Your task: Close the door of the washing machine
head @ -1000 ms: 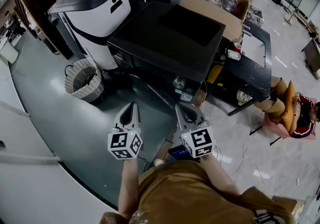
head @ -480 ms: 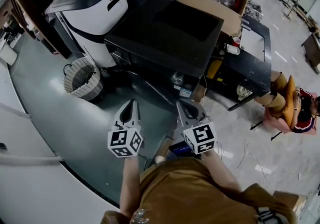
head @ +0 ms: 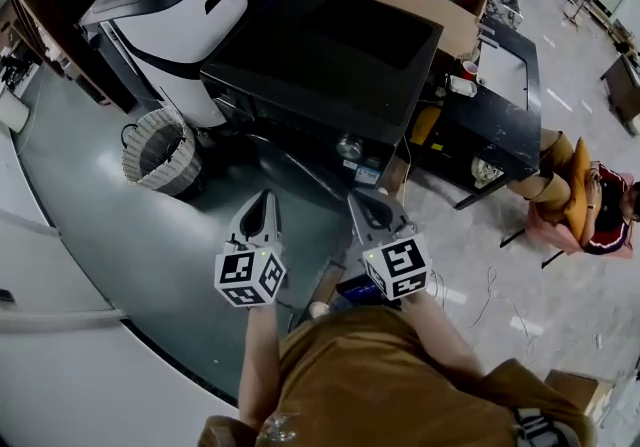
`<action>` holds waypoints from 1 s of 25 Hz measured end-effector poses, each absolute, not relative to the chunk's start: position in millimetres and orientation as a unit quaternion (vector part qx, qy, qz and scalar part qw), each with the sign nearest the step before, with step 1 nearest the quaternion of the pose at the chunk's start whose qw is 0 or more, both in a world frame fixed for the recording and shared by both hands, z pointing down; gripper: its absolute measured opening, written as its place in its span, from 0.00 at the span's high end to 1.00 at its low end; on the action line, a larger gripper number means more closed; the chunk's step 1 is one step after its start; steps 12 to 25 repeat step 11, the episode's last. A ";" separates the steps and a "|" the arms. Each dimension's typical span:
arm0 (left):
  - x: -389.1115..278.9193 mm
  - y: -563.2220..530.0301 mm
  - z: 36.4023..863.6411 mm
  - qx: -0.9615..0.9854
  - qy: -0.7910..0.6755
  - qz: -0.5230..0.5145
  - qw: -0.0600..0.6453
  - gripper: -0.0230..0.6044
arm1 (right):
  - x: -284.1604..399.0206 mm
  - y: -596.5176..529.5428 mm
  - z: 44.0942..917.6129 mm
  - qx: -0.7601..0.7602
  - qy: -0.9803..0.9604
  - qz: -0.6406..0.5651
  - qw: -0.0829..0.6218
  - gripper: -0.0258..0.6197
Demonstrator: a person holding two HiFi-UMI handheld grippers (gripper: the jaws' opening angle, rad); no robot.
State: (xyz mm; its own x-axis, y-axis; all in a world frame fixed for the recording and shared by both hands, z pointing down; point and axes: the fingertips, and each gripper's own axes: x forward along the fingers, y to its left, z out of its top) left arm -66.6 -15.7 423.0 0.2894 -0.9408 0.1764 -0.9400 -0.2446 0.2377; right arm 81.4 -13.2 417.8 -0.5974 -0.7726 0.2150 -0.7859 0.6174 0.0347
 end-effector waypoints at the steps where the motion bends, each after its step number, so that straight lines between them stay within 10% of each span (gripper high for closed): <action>1: -66.4 -16.0 423.9 0.789 -0.596 -0.001 0.151 0.92 | 81.7 -13.2 419.0 0.436 -0.893 0.033 0.106 0.94; 25: -71.3 -24.4 431.1 0.789 -0.593 0.000 0.158 0.92 | 79.3 -20.3 426.6 0.438 -0.892 0.039 0.109 0.94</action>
